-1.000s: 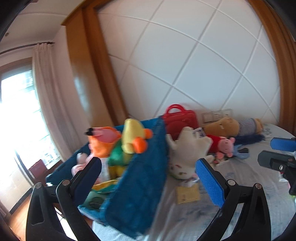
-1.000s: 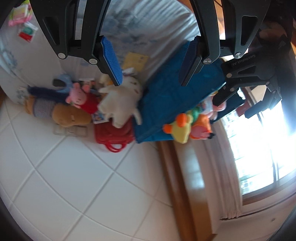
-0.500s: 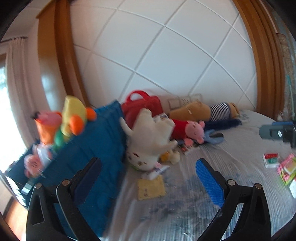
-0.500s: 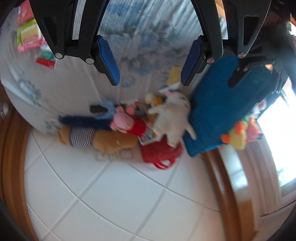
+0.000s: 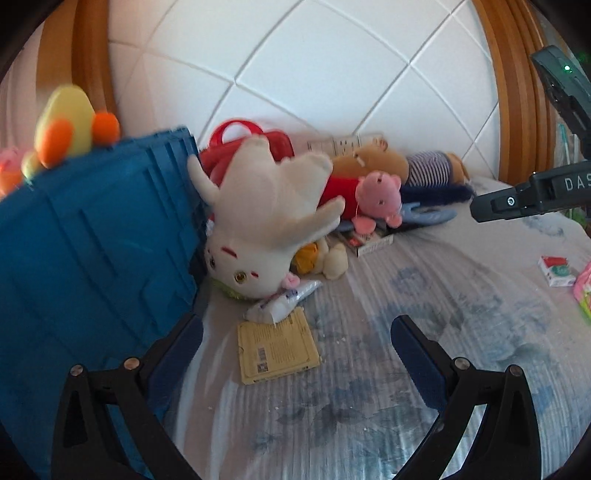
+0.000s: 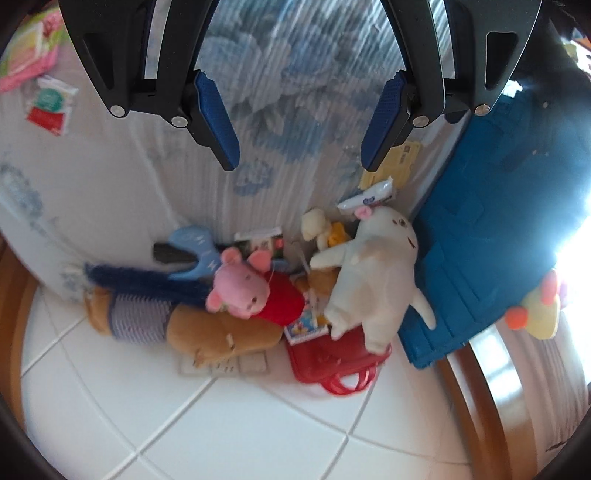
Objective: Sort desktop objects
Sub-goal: 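Grasp the white wipes packet with left gripper while right gripper grasps cream plush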
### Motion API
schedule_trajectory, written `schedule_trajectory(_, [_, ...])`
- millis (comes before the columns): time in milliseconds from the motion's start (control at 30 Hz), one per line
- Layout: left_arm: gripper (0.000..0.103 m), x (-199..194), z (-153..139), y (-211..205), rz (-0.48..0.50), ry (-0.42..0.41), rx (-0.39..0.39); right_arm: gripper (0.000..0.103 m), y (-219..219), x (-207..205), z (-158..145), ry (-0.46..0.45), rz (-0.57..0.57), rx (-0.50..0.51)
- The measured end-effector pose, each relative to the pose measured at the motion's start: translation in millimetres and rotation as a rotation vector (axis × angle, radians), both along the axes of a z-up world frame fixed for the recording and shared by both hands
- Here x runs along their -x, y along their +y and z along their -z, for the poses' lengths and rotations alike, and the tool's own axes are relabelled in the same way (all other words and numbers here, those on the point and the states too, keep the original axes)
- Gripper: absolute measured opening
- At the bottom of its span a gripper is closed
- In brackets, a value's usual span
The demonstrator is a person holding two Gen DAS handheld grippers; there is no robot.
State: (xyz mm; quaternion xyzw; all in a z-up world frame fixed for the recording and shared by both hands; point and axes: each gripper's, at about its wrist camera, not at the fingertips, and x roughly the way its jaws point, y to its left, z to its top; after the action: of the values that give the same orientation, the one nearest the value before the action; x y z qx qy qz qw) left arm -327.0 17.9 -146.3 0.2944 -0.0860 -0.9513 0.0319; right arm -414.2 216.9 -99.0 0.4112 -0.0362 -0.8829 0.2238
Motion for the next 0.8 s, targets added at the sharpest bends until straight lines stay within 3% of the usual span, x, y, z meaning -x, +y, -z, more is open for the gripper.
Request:
schedule_trajectory(200, [0.103,26,20,-7,-0.051,-0.046,0.010,0.069,-44,60,38,0.026,-0.190,-0.002])
schedule_trajectory(367, [0.103,37,23,-17,-0.112,-0.049,-0.029,0.069,-91,130,91,-0.029,-0.308,-0.076])
schedule_trajectory(533, [0.103,34,27,-24,-0.136,-0.045,-0.042,0.069,-107,171,129,-0.085,-0.332,-0.074])
schedule_trajectory(800, [0.103,45,44,-35,-0.154,-0.081,-0.057,0.069,-116,206,154,-0.126,-0.320,-0.018])
